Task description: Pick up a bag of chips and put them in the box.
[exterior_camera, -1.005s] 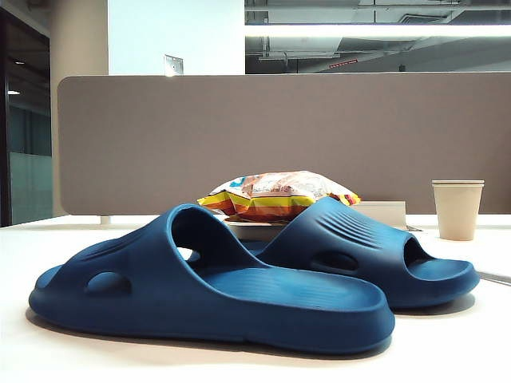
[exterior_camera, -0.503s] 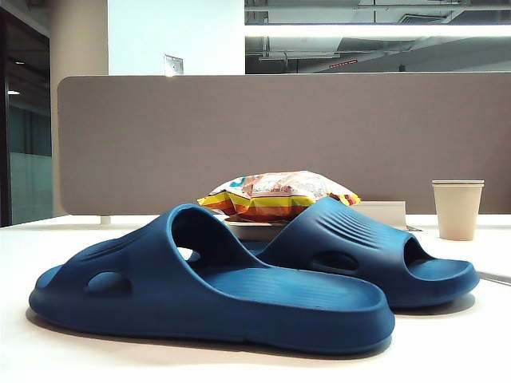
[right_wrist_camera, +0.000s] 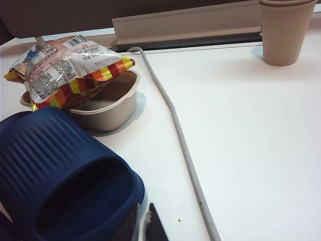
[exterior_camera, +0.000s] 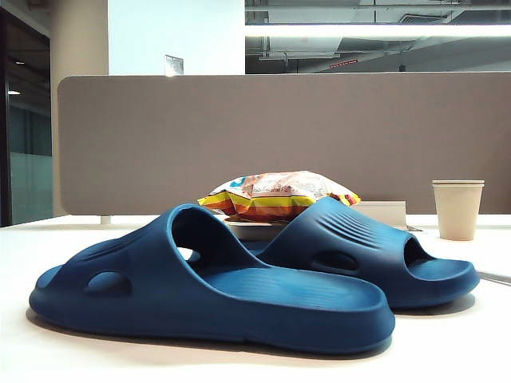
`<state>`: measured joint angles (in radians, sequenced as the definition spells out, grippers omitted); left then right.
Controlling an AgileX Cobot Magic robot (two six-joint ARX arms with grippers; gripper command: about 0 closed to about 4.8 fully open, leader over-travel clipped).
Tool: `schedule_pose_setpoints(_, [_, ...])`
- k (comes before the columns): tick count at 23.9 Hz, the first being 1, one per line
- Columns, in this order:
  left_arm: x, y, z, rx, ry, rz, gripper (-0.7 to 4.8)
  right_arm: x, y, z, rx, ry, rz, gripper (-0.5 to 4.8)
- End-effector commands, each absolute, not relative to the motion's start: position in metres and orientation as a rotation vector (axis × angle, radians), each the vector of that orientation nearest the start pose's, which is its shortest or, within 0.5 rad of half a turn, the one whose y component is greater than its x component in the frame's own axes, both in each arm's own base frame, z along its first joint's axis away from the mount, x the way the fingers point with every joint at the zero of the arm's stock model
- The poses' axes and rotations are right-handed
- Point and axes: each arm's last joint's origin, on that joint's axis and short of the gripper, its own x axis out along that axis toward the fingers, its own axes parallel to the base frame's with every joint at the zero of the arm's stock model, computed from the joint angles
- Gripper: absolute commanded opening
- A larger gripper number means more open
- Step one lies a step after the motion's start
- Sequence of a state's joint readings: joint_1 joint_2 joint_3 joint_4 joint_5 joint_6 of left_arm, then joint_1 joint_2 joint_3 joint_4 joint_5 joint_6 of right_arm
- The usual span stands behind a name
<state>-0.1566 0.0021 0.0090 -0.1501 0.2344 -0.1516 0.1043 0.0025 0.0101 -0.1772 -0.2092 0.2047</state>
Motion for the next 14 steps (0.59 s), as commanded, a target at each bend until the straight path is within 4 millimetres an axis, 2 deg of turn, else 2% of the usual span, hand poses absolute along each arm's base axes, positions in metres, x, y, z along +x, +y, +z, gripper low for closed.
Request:
schedule_pose_setpoints(1, [0.0932,-0.0215,0.1513,-0.158,0.183,-0.378,0.75,0.0940,0.0160,0.1509,0.215,0.198,0.296,0.22])
schedule_pose_setpoints(14, [0.0932,-0.0215,0.1513,-0.158,0.183,-0.378,0.75,0.0940,0.0160,0.1510,0.215,0.197,0.296,0.22])
